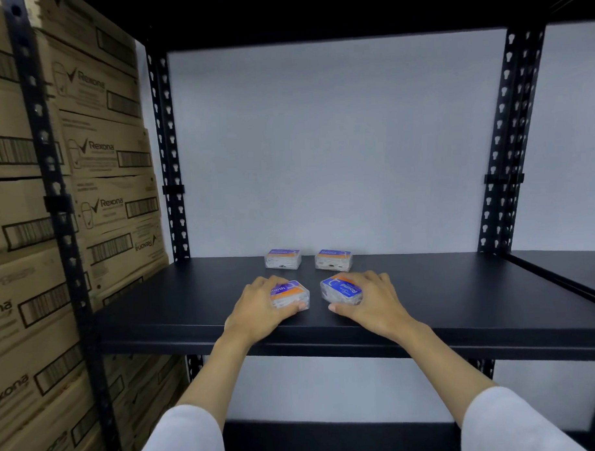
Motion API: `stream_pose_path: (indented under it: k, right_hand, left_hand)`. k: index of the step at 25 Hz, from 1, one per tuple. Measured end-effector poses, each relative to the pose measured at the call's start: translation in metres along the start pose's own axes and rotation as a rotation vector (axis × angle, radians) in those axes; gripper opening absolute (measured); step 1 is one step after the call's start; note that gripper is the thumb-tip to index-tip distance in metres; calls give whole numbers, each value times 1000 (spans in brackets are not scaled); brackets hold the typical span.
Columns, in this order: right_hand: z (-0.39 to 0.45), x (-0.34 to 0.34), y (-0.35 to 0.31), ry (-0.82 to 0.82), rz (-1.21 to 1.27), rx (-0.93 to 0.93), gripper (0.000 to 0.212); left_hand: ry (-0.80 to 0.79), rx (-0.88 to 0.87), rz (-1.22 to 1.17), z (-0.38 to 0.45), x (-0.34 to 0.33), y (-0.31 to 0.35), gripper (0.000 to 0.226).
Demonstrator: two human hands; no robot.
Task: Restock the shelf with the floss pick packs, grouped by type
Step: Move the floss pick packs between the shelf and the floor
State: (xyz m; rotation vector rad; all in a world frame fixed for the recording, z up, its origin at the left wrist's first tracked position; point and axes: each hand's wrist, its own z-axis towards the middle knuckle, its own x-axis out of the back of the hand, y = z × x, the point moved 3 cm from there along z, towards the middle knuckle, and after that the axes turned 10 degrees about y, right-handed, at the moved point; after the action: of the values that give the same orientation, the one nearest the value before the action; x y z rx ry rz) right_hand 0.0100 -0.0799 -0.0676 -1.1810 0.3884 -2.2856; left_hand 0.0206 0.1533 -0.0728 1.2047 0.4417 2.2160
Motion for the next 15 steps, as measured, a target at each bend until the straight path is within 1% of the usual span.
stream_pose_path:
  k: [3, 5, 7, 11, 15]
  right_hand:
    - [-6, 1, -6, 16, -70, 34, 55]
    - [-14, 7, -8, -2, -51, 28, 51]
    - [-26, 17, -11, -30, -8, 9, 49]
    - [-64, 49, -13, -7, 16, 26, 51]
    - [-124, 68, 0, -16, 21, 54, 52]
  left_hand:
    - [-25, -20, -4, -3, 1, 2, 55]
    - [-46, -27, -27, -7, 4, 5, 54]
    - [-27, -27, -65, -20, 9, 12, 55]
    - [68, -81, -158, -69, 19, 41, 55]
    - [53, -143, -122, -125, 8, 57, 54]
